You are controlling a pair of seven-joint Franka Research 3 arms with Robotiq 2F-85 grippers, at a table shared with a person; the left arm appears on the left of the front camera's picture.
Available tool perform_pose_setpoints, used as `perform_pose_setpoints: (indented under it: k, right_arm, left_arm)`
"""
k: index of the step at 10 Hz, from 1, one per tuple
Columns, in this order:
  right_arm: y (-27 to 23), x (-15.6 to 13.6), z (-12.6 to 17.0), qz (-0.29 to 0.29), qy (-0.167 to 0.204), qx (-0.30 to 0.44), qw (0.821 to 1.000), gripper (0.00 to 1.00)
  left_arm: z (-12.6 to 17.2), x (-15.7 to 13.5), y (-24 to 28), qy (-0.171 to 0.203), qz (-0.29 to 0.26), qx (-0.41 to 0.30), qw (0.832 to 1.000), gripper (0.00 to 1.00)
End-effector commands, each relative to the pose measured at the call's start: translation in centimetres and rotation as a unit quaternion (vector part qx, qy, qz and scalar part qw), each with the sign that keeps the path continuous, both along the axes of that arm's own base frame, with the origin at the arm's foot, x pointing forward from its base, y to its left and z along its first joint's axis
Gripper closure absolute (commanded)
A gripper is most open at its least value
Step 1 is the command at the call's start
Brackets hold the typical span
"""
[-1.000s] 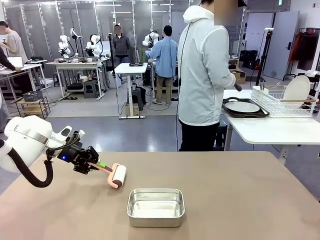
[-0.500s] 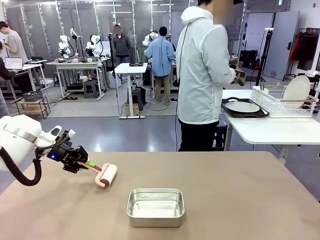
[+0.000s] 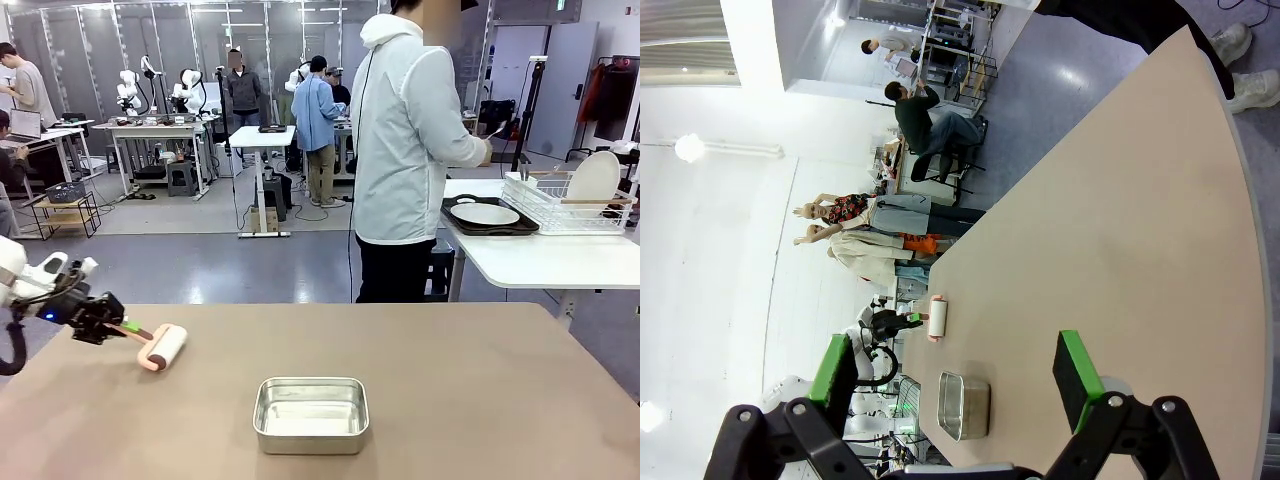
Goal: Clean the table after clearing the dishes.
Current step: When the right (or left) Handle tray is removed, use the right hand (or left hand) to clean the right (or left) side of the table with the Lint Roller.
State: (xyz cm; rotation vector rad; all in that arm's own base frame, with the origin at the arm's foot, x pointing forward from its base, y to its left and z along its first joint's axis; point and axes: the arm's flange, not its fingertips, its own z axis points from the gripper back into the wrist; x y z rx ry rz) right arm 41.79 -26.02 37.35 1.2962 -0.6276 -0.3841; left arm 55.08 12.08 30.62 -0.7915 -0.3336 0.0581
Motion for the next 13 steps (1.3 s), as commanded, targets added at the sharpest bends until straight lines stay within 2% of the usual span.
perform_pose_setpoints:
  k: [1, 4, 6, 7, 10, 13]
  right_arm:
    - [0.2, -0.2, 0.2, 0.007, -0.003, -0.002, 1.0, 0.0]
    - [0.2, -0.2, 0.2, 0.007, -0.003, -0.002, 1.0, 0.0]
    - [0.2, -0.2, 0.2, 0.007, -0.003, -0.002, 1.0, 0.0]
    - [0.2, -0.2, 0.2, 0.007, -0.003, -0.002, 1.0, 0.0]
    - [0.2, -0.2, 0.2, 0.007, -0.003, -0.002, 1.0, 0.0]
    - [0.2, -0.2, 0.2, 0.007, -0.003, -0.002, 1.0, 0.0]
  left_arm:
    - [-4.6, -1.1, 4.7, 0.012, 0.05, 0.141, 0.989, 0.77]
    - [-4.2, -2.0, 9.6, 0.005, 0.125, 0.182, 0.975, 0.77]
    - [-2.8, -2.8, 11.8, 0.002, 0.152, 0.237, 0.96, 0.77]
    - [-1.2, -3.4, 12.3, -0.011, 0.159, 0.249, 0.955, 0.77]
    - [5.2, -5.8, 11.6, -0.086, 0.17, 0.26, 0.946, 0.77]
    - [10.7, -8.4, 11.2, -0.114, 0.192, 0.305, 0.926, 0.77]
